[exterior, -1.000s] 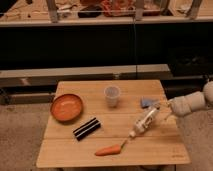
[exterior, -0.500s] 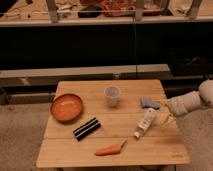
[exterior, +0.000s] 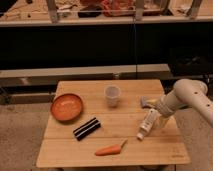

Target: Stand the bottle upright

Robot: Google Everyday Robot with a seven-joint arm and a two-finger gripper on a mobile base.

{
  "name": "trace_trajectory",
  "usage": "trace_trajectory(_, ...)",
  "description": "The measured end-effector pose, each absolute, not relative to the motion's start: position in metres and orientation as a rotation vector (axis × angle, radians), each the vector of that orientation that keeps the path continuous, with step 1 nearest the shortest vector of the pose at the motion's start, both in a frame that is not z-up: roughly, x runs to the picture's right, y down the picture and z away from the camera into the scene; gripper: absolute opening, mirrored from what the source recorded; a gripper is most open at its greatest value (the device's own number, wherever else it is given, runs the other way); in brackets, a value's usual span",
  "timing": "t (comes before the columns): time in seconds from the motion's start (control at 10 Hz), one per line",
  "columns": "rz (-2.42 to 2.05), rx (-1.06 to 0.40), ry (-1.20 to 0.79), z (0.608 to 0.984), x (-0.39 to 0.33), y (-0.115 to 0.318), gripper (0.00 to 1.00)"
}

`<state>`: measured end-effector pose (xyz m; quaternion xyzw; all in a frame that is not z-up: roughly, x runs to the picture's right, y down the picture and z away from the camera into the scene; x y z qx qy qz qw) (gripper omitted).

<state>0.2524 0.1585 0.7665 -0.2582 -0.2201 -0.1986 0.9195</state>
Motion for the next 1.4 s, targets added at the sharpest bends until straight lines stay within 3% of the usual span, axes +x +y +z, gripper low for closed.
trace_trajectory(0.4,-0.678,-0.620,-0.408,0.798,0.250,0.186,0.80)
trace_trajectory(0.8,-0.824,-0.604,-0.453,0.792,0.233,0.213,0.80)
trace_trajectory(1.4,-0.905,-0.572,-0.233,0.807,0.225,0.236,0.80)
